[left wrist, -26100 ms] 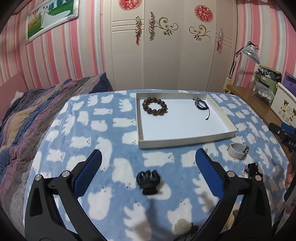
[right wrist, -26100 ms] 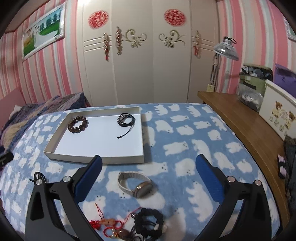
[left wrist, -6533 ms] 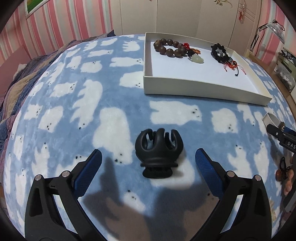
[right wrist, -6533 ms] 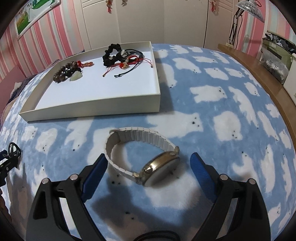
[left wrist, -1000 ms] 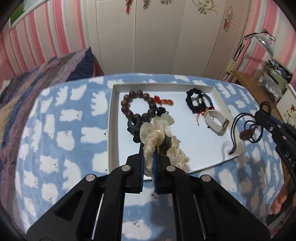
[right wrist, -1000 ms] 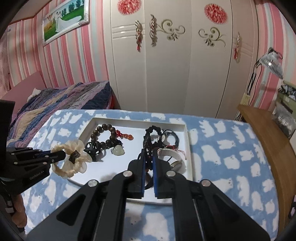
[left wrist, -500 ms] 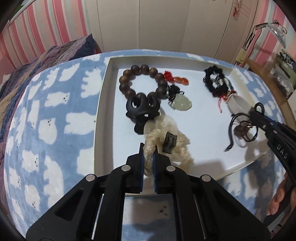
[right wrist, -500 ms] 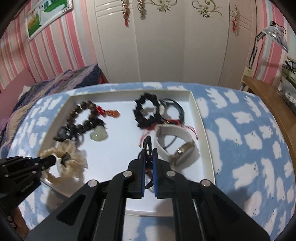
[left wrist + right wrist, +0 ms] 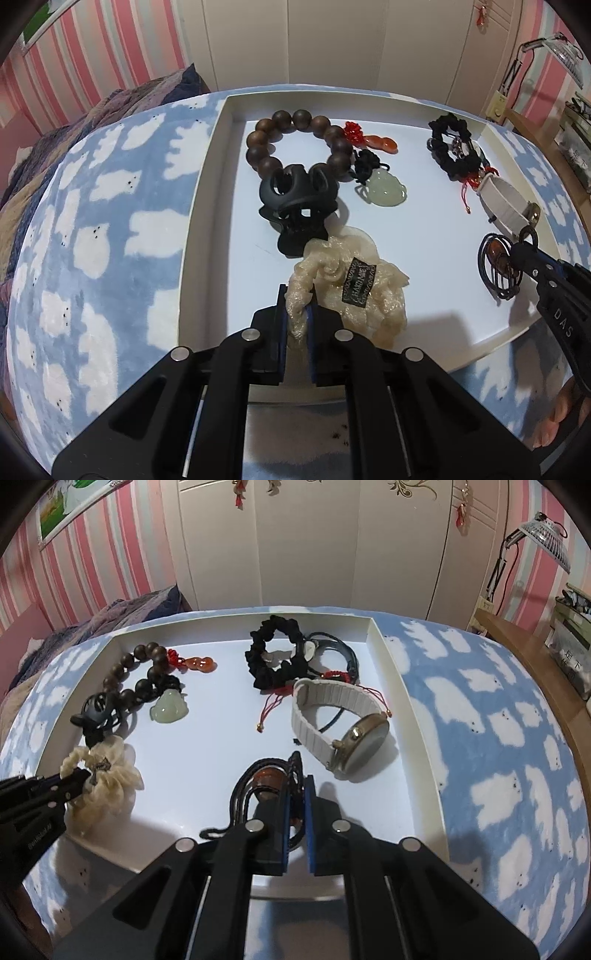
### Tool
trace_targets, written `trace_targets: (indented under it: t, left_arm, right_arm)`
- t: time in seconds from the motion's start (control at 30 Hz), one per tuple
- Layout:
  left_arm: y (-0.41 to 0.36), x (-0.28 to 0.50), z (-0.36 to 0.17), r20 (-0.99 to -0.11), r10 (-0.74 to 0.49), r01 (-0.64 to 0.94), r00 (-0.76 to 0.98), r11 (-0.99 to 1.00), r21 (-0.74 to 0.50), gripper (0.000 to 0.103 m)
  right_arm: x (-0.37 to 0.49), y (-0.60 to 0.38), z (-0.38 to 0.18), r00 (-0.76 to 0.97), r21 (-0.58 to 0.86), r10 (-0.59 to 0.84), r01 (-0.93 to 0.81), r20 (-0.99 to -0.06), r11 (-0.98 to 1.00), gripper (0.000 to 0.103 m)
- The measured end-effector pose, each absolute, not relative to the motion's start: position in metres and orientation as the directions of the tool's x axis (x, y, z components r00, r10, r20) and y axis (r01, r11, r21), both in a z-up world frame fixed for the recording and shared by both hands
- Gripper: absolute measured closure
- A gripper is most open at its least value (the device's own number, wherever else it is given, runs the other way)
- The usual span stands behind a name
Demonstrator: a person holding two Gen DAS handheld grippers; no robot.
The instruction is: Organize jewelry
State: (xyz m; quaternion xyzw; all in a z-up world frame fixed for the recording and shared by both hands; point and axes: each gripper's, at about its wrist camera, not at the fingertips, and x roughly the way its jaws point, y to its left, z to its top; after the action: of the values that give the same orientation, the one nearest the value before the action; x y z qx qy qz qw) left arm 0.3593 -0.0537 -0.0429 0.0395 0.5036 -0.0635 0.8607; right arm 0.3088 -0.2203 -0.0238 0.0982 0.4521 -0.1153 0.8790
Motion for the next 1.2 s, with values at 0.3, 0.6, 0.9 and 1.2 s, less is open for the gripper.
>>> trace_targets:
  t: [0.3, 0.6, 0.9, 1.2]
  left_arm:
    - [-0.052, 0.352, -0.042, -0.862, -0.058, 0.146, 0.504, 0.989, 0.019, 0.093]
    - [-0.051, 0.349, -0.042, -0.862, -0.059, 0.147, 0.503, 0.989, 0.018, 0.093]
    - [-0.051, 0.345, -0.037, -0.854, -0.045, 0.137, 0.519, 0.99, 0.031, 0.067]
    - [-0.039, 0.324, -0.007, -0.825, -0.05, 0.117, 0.563, 0.993, 0.02, 0.039]
  right_arm:
    - [0.292, -0.213, -0.025, 0.56, 0.069, -0.112, 0.291, -0.821, 0.954, 0.096]
    - [0.289, -0.223, -0.028, 0.528, 0.061, -0.126, 0.321, -0.84, 0.945, 0.096]
    - [0.293, -0.224, -0.032, 0.526, 0.058, -0.117, 0.305, -0.842, 0.95, 0.091]
    - [0.287, -0.228, -0.018, 0.545, 0.081, -0.091, 0.284, -0.834, 0.955, 0.046]
